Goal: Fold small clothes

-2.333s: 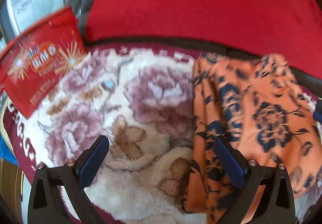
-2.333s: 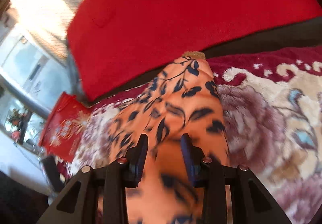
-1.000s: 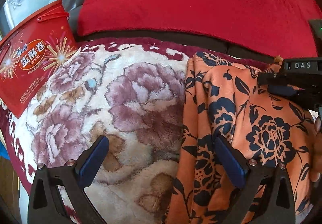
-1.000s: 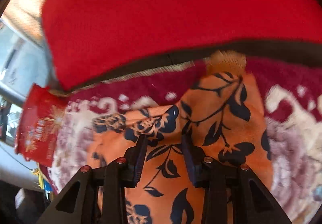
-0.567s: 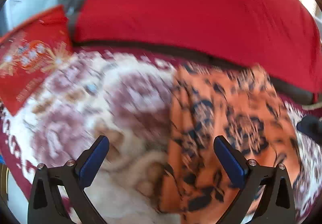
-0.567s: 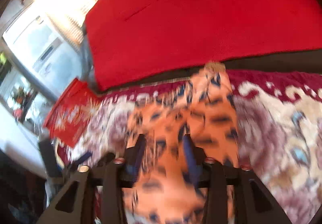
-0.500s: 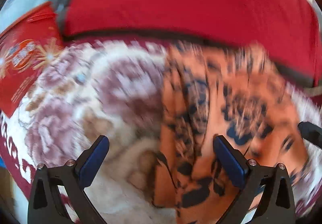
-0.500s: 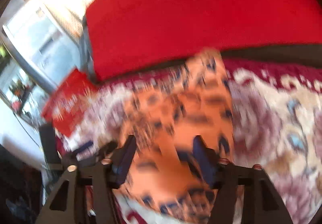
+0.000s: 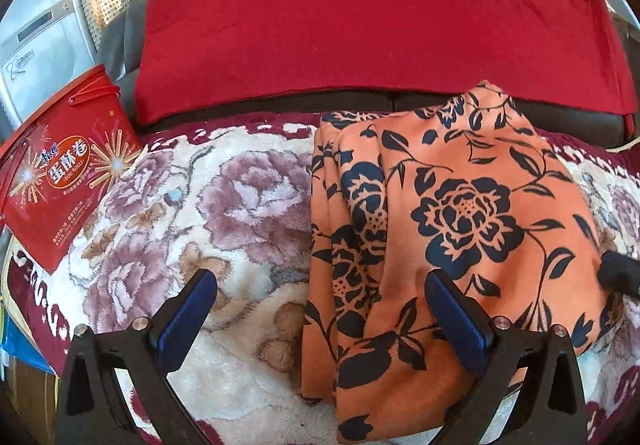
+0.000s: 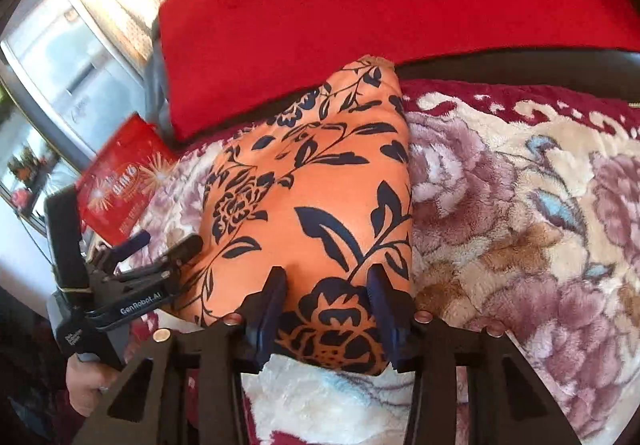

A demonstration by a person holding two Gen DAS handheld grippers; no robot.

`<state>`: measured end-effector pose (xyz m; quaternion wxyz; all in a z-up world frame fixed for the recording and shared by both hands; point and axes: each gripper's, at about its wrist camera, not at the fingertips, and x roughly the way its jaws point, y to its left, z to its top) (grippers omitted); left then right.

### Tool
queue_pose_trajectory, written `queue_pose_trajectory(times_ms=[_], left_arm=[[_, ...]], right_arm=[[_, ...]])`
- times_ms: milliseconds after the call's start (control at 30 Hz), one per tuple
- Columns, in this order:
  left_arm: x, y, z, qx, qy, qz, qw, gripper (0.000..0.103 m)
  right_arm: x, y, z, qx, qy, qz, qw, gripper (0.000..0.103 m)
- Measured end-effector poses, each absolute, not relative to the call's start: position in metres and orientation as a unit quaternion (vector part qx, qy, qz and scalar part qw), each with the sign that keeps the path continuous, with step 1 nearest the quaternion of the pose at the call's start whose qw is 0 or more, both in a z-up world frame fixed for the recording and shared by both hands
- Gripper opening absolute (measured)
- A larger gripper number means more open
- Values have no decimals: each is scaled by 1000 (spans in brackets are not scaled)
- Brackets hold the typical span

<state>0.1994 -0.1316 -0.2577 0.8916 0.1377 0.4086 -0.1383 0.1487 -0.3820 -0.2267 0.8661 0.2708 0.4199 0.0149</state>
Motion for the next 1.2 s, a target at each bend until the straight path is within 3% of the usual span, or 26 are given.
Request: queue_pose_trajectory(times_ms=[267, 400, 533, 800, 967, 1200], left_arm=[[200, -137, -262, 158, 399, -139, 893, 103], [199, -138, -264, 166, 399, -142, 891, 103], [200, -139, -269, 172, 403, -147, 887, 103], [211, -127, -296, 76, 475, -172, 860, 103], [219, -127, -290, 96, 490, -193, 845, 103], [226, -109, -258, 78, 433, -152, 885, 103]], right_arm=[[139, -392, -208, 310, 358, 42, 880, 45], [154, -380, -231, 279, 412, 36, 866, 45], [155, -387, -237, 308, 399, 38, 863, 45], [152, -397, -243, 341, 382, 61, 856, 45], [148, -396, -244, 335, 377, 67, 861, 45], [144, -409, -232, 358, 362, 70, 858, 46]])
